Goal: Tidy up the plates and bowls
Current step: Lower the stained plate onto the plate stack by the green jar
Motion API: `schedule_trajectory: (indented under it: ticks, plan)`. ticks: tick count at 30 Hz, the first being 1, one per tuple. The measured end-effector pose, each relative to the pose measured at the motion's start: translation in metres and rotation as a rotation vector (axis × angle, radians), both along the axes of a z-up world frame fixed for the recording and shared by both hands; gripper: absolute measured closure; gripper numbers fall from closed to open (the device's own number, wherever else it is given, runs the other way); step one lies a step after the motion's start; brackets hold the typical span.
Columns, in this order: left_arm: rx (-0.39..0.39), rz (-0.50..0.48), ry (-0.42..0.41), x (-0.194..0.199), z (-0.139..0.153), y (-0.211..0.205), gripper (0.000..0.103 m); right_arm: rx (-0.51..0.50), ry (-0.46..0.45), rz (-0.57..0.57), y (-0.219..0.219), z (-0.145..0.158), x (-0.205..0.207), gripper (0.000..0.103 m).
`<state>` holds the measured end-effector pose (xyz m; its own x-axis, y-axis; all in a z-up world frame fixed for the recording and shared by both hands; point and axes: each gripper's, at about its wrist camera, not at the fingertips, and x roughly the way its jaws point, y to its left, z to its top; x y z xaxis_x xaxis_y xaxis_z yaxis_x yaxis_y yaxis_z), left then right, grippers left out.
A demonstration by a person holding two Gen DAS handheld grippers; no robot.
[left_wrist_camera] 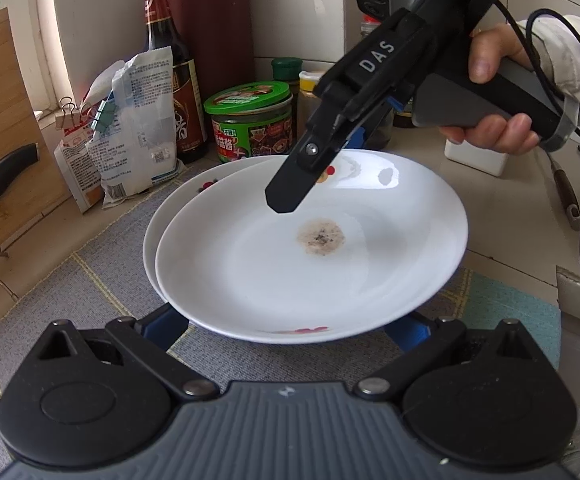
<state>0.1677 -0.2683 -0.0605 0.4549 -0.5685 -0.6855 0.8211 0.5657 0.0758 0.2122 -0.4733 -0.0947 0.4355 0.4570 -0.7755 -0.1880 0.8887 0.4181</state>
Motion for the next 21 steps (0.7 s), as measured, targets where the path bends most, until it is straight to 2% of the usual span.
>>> schedule_trajectory:
  ticks: [21]
  plan:
    - [0.008,0.033,0.021,0.011,-0.002,0.0,0.001,-0.002,0.011,-0.006,-0.001,0.001,-0.001,0.0]
